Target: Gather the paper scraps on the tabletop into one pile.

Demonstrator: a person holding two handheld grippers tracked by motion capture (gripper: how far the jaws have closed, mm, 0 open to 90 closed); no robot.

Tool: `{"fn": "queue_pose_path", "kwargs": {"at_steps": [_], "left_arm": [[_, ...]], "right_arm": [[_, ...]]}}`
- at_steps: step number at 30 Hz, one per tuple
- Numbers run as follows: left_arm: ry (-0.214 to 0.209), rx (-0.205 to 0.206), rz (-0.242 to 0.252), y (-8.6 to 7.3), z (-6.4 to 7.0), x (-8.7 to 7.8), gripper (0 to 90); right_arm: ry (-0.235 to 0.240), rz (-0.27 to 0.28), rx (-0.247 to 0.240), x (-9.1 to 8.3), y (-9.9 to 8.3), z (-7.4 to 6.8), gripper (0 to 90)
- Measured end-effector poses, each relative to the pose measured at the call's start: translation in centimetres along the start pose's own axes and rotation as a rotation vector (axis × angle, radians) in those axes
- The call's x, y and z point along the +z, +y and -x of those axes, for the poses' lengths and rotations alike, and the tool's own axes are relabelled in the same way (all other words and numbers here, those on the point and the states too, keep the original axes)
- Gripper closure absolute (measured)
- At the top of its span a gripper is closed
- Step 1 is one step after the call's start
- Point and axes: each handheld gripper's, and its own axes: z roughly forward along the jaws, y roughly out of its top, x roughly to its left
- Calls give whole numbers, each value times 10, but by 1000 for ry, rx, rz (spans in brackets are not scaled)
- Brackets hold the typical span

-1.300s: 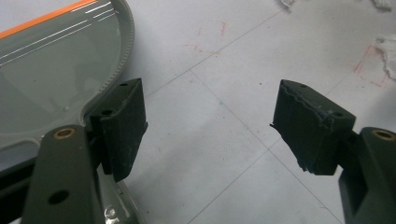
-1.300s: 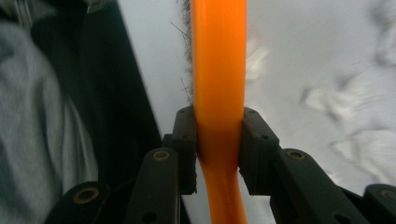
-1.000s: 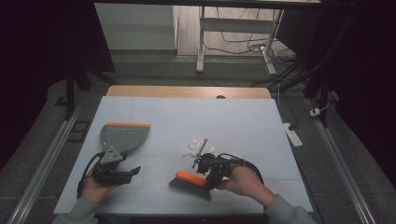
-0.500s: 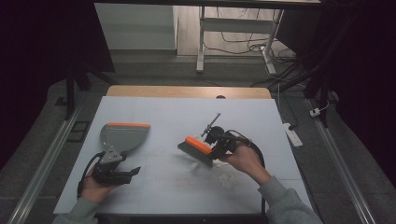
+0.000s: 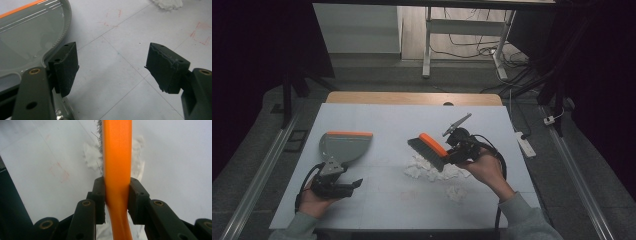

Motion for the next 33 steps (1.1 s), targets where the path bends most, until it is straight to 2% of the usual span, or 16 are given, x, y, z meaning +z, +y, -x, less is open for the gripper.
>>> {"fn": "queue_pose_path", "kwargs": {"at_steps": [3,7,10,12,14,16,19,27,32,33], "left_arm": [[3,-2,1,0,0,-1,264],[-2,2,5,1,0,-1,264],[-7,12,5,2,2,-1,264],[-11,19,5,2,3,0,264],[-14,24,5,3,4,0,264],[-14,24,6,3,4,0,264],[-12,22,6,4,4,0,264],[-12,21,0,3,4,1,264],[-14,22,-3,3,4,2,264],[-14,22,-3,3,4,1,264]], "right_arm": [[-37,-22,82,-3,-16,10,703],[-109,-59,231,-15,-50,31,703],[-178,-115,328,-23,-76,46,703],[-198,-164,377,-23,-90,53,703],[-193,-203,409,-19,-97,57,703],[-199,-222,413,-14,-99,58,703],[-200,-229,412,-8,-91,58,703],[-146,-251,350,18,-50,47,704],[-35,-182,370,31,-30,42,704],[-34,-168,365,33,-26,41,703]]}}
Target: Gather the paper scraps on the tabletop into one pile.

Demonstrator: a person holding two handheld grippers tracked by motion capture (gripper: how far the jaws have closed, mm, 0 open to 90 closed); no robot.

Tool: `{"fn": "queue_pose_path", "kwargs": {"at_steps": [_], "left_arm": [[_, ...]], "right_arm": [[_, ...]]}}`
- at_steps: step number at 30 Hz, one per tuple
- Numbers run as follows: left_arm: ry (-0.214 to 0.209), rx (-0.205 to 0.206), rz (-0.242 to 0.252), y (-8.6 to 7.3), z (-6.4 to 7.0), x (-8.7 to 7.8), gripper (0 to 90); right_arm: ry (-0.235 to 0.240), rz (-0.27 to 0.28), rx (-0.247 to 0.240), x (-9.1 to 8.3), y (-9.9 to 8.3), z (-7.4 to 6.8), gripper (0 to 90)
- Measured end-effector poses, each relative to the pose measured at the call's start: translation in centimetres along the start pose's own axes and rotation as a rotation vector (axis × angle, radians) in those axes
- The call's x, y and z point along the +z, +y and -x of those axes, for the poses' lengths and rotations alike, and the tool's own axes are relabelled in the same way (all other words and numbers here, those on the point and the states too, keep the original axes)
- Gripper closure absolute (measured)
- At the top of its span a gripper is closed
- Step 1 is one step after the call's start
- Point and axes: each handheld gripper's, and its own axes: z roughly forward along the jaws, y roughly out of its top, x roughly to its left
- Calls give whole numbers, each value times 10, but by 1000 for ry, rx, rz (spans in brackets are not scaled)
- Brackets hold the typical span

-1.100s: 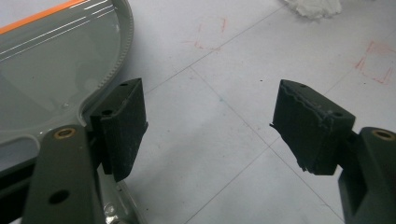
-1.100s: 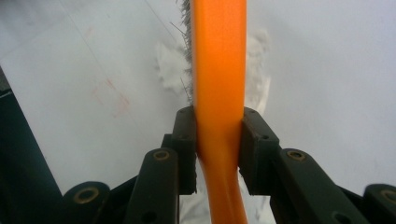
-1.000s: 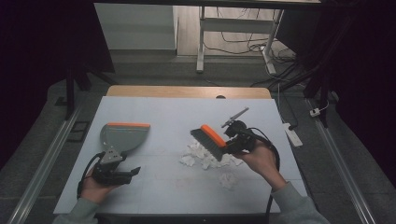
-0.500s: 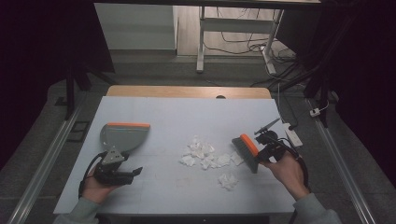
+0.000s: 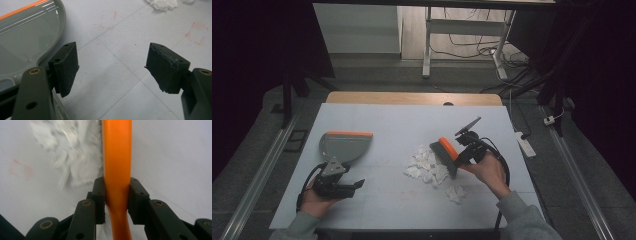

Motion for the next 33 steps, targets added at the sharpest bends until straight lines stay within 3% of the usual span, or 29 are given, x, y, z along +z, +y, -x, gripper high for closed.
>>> {"fn": "queue_pose_path", "kwargs": {"at_steps": [5,10,14,19,22,29,33], "left_arm": [[1,-3,-3,-1,-1,1,264],[4,-2,-3,-1,0,0,264],[6,0,-3,0,0,0,264],[3,6,-3,0,1,0,264],[2,7,-7,0,1,1,264],[8,7,-11,0,1,1,264],[7,2,-11,0,1,2,264]], "right_arm": [[32,106,-5,-6,4,-3,704],[46,217,-17,-29,-8,6,703],[26,245,-18,-48,-24,11,703],[-7,191,-104,-63,-50,13,703],[-12,133,-200,-66,-65,11,703],[10,-20,-437,-49,-82,-10,703],[71,-64,-560,-37,-84,-26,703]]}}
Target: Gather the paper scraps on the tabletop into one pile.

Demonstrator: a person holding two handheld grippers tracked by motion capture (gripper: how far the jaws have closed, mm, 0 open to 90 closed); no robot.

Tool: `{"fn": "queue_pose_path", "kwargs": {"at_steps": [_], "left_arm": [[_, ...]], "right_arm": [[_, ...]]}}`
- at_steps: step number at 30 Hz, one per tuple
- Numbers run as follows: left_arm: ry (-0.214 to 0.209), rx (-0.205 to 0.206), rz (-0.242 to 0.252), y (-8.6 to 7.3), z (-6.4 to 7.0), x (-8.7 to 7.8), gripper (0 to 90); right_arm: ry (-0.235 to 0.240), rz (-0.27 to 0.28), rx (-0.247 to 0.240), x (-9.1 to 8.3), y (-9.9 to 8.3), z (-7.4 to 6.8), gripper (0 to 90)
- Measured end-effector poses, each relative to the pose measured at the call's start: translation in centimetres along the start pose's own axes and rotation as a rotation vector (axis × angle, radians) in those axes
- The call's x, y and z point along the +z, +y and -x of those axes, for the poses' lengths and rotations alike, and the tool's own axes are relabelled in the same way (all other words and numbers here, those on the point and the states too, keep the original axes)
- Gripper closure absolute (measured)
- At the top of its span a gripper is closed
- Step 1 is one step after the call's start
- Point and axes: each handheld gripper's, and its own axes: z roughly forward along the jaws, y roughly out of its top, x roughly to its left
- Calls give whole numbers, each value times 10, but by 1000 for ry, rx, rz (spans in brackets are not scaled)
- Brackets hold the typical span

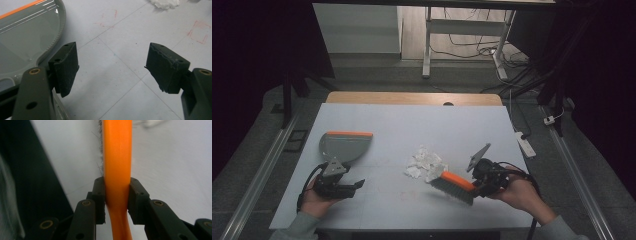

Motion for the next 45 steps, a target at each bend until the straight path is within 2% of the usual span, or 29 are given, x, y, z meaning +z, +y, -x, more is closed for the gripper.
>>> {"fn": "queue_pose_path", "kwargs": {"at_steps": [4,5,6,7,9,13,14,19,21,23,26,28,30,32,34,35,37,38,41,43,44,45], "left_arm": [[0,2,-2,0,0,1,265],[1,1,-1,0,0,0,264],[1,0,-1,0,0,0,265],[1,-1,-1,0,0,0,265],[1,-1,0,0,0,0,265],[3,-1,-2,-1,0,0,265],[4,-1,-3,-1,0,0,265],[7,-3,-4,-1,-1,1,265],[9,-3,-5,-1,-1,1,265],[7,-5,-5,-2,-1,1,266],[7,-8,-4,-2,-1,0,266],[8,-7,-4,-3,-1,0,265],[7,-6,-3,-2,-1,-1,266],[5,-2,-3,-2,0,-1,266],[4,2,-5,-1,0,0,266],[2,5,-5,-1,1,0,265],[0,10,-7,-1,1,1,265],[-1,12,-7,0,1,1,265],[-1,12,-5,0,1,1,266],[-1,13,-5,0,1,2,265],[0,14,-7,1,2,2,265],[1,13,-5,1,2,2,266]], "right_arm": [[12,-54,-126,16,12,-11,703],[-5,-74,-162,20,15,-13,703],[-25,-78,-178,22,19,-14,703],[-19,-91,-199,23,24,-12,703],[-56,-96,-238,25,32,-10,704],[-83,-87,-261,30,49,1,703],[-92,-89,-280,30,54,4,704],[-160,-39,-292,36,73,19,704],[-163,0,-288,36,76,25,704],[-144,51,-253,32,77,25,703],[-107,160,-197,18,69,25,703],[-99,199,-126,6,59,24,703],[-97,225,-24,-4,45,25,703],[-118,221,96,-12,29,25,703],[-170,201,221,-16,12,26,703],[-180,183,289,-17,3,28,703],[-181,159,461,-15,-15,34,703],[-170,145,521,-13,-23,38,703],[-144,104,624,-5,-39,44,703],[-144,81,640,1,-39,46,704],[-147,88,644,1,-37,46,704],[-127,88,647,2,-35,48,704]]}}
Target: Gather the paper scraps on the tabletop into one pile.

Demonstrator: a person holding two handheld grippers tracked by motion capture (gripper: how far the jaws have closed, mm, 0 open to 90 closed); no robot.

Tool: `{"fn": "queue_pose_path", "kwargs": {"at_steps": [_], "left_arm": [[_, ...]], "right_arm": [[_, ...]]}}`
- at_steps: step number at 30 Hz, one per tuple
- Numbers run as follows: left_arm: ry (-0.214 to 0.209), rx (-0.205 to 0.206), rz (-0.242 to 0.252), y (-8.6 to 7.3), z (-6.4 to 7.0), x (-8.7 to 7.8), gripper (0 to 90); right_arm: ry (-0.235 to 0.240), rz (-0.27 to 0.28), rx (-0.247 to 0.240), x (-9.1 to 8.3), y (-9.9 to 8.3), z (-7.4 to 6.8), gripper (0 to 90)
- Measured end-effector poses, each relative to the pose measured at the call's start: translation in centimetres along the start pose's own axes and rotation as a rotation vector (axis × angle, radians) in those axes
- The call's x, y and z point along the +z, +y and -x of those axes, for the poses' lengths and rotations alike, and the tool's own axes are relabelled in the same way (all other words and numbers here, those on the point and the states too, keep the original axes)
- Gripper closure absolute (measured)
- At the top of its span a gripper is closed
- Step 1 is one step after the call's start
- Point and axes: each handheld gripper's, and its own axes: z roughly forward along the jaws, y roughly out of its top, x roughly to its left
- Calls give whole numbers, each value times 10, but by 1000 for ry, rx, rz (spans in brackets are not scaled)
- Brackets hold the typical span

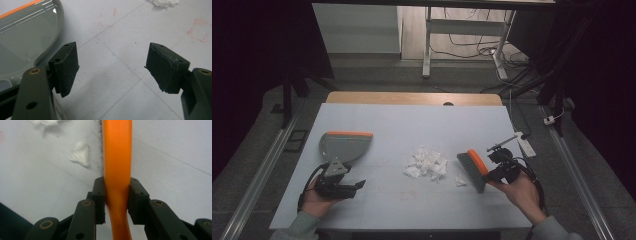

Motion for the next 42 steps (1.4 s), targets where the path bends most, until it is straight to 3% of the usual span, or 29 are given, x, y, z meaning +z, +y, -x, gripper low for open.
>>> {"fn": "queue_pose_path", "kwargs": {"at_steps": [9,12,15,19,25,29,33,35,37,39,42], "left_arm": [[2,-4,2,-1,-1,-1,266],[1,-6,2,-1,-1,-1,266],[0,-4,-2,-1,-1,0,266],[1,-11,-1,-2,-2,-1,267],[3,-4,-10,-1,-1,1,267],[4,-1,-9,0,1,1,267],[6,0,-13,0,1,1,267],[6,-1,-15,0,1,2,267],[5,-4,-13,0,1,2,267],[5,-4,-13,0,1,2,267],[6,-2,-11,-1,1,1,267]], "right_arm": [[124,10,-6,24,33,-26,705],[144,35,-18,30,43,-34,705],[204,87,-10,35,51,-37,705],[201,136,-27,30,55,-37,704],[173,238,2,2,43,-20,704],[158,270,7,-5,35,-9,704],[142,257,-22,0,31,-7,704],[175,239,-39,3,31,-7,703],[192,188,-68,5,32,-10,704],[178,134,-87,8,34,-13,703],[139,145,-93,4,37,-12,704]]}}
